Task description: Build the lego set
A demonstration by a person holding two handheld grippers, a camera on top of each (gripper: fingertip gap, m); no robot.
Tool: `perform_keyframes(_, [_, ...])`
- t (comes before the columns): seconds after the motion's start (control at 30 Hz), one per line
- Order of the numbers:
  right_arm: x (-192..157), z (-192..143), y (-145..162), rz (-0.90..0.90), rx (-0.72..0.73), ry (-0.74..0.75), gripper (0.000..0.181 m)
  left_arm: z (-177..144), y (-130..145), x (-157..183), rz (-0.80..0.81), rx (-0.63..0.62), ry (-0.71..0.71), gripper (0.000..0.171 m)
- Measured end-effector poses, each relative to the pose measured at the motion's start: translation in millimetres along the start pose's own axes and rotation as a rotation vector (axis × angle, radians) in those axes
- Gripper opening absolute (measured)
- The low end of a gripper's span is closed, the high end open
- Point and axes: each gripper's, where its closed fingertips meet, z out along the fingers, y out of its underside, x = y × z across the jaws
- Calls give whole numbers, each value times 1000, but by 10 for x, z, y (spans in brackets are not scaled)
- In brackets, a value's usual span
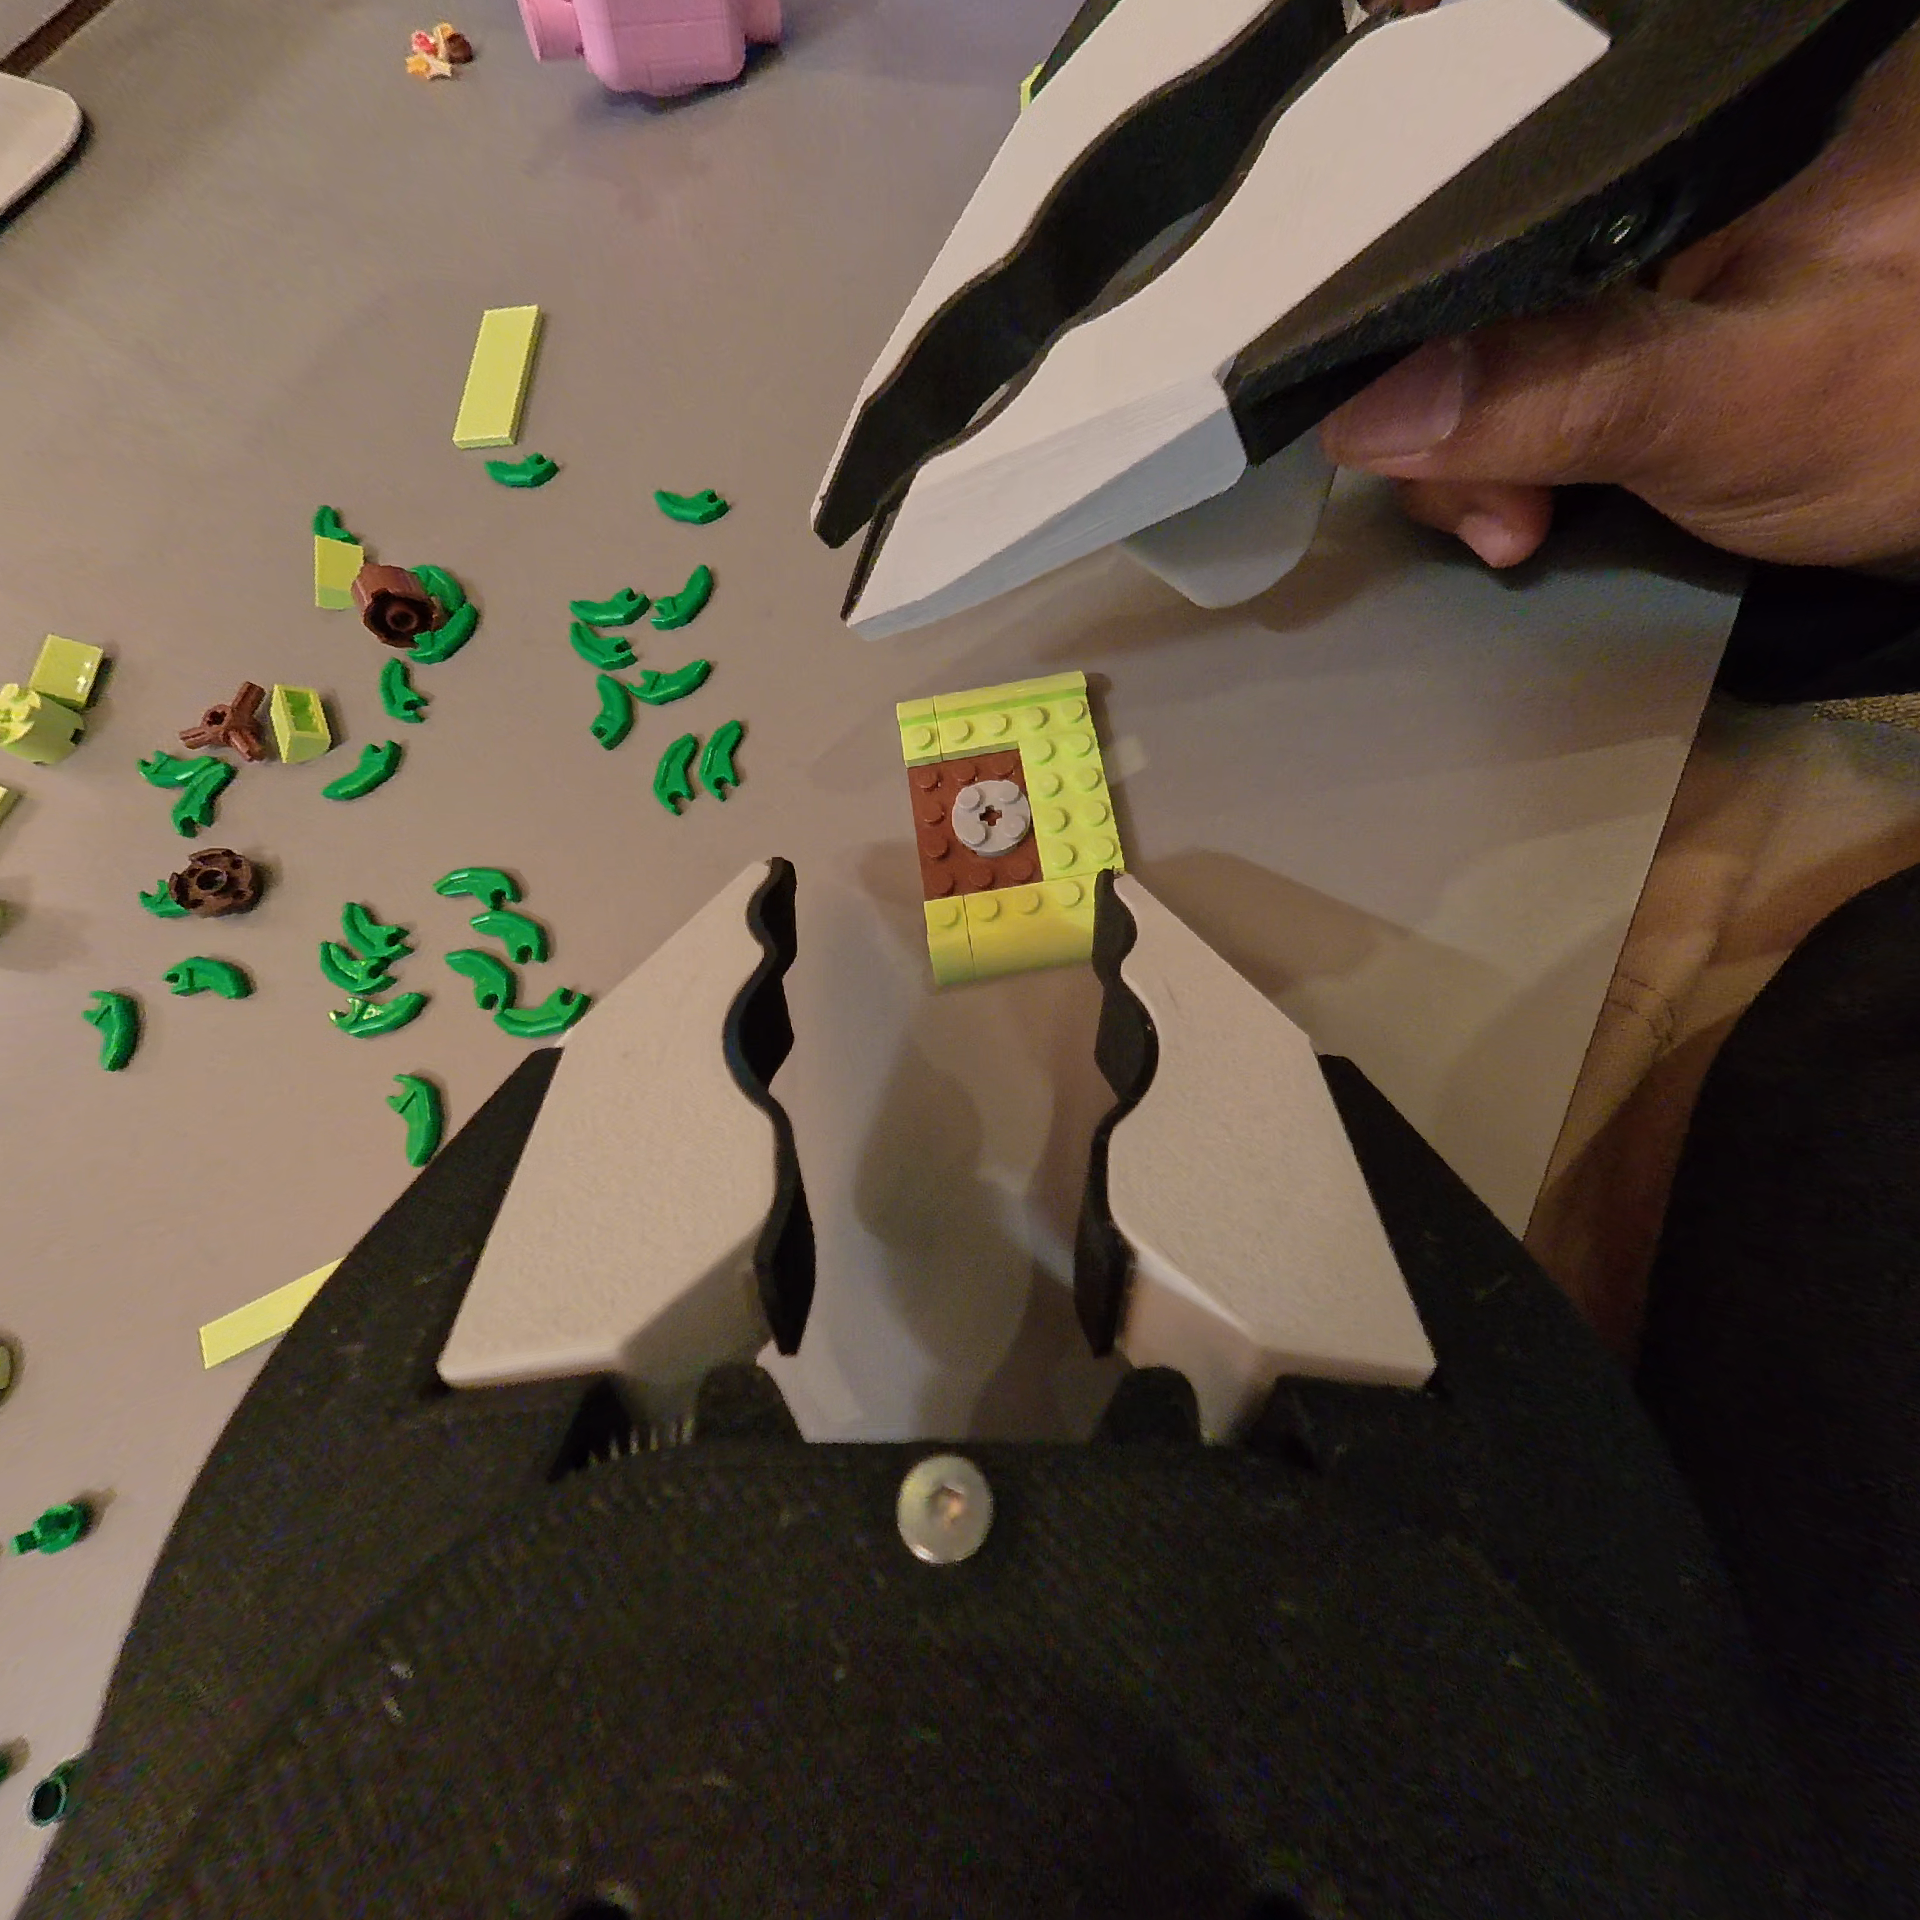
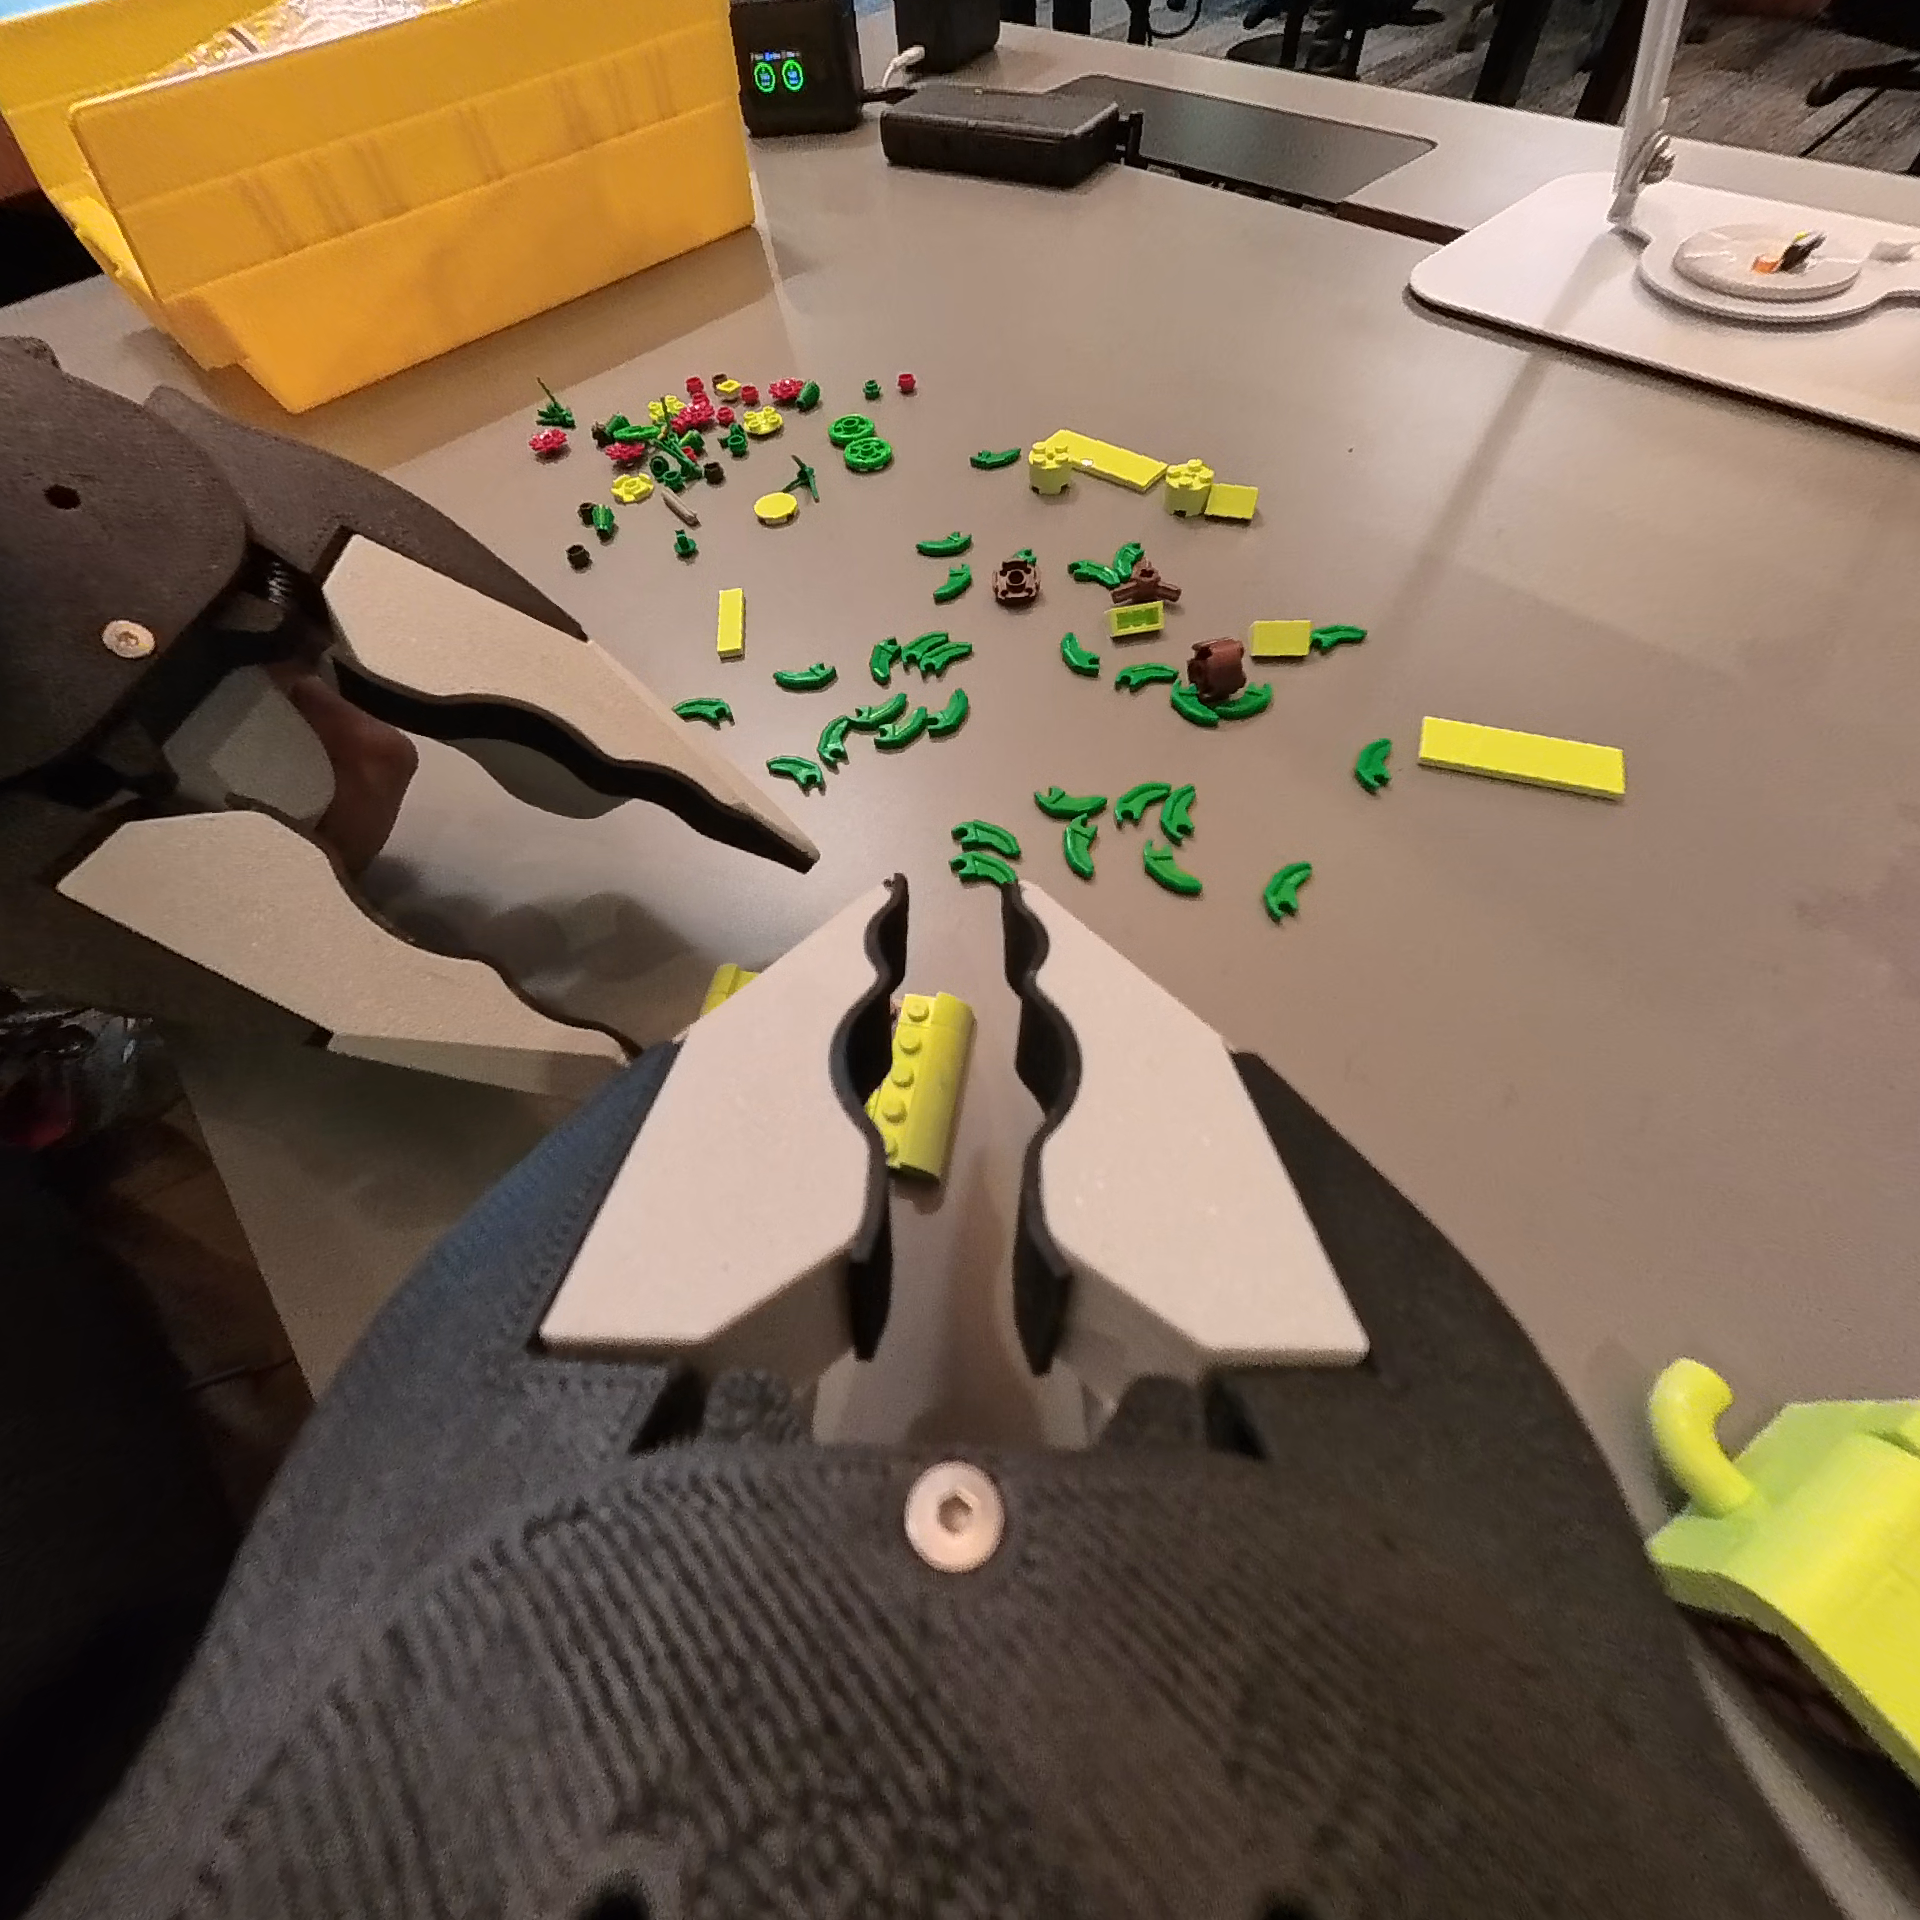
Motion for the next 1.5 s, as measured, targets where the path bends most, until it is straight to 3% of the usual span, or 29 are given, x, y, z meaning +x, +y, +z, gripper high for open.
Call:
perform_keyframes(0.3, [40, 1, -17, 6, 6, 22, 17, -8, -19, -51, -35, 13, -5, 59])
perform_keyframes(0.4, [194, -31, -241, -46, 71, 82, 23, -82, -153, -352, -16, 12, -58, 60])
perform_keyframes(0.5, [326, -76, -963, -158, 219, 114, 28, -278, -653, -1121, 63, 49, -224, 61])
perform_keyframes(0.63, [527, 43, -2055, -234, 392, 117, 36, -488, -1546, -2536, 20, 272, -520, 57])
perform_keyframes(0.73, [913, 334, -2647, -223, 493, 150, 36, -271, -1744, -3374, -169, 251, -572, 58])
perform_keyframes(0.87, [1701, 899, -2897, -225, 409, 320, 36, 49, -1792, -3928, -396, 315, -536, 58])
perform_keyframes(0.97, [1991, 1268, -2992, -206, 407, 329, 30, 136, -1772, -4143, -472, 369, -539, 48])
perform_keyframes(1.1, [2277, 1637, -3036, -215, 380, 340, 25, 217, -1843, -4121, -494, 445, -411, 6])
perform_keyframes(1.17, [2399, 1732, -3024, -230, 376, 365, 19, 203, -1821, -4150, -478, 449, -439, 0])
perform_keyframes(1.33, [2471, 1954, -2885, -228, 364, 346, 0, 194, -1867, -4125, -389, 434, -472, 0])
perform_keyframes(1.5, [2459, 1970, -2889, -321, 342, 396, 0, 213, -1922, -4055, -279, 422, -535, 0])
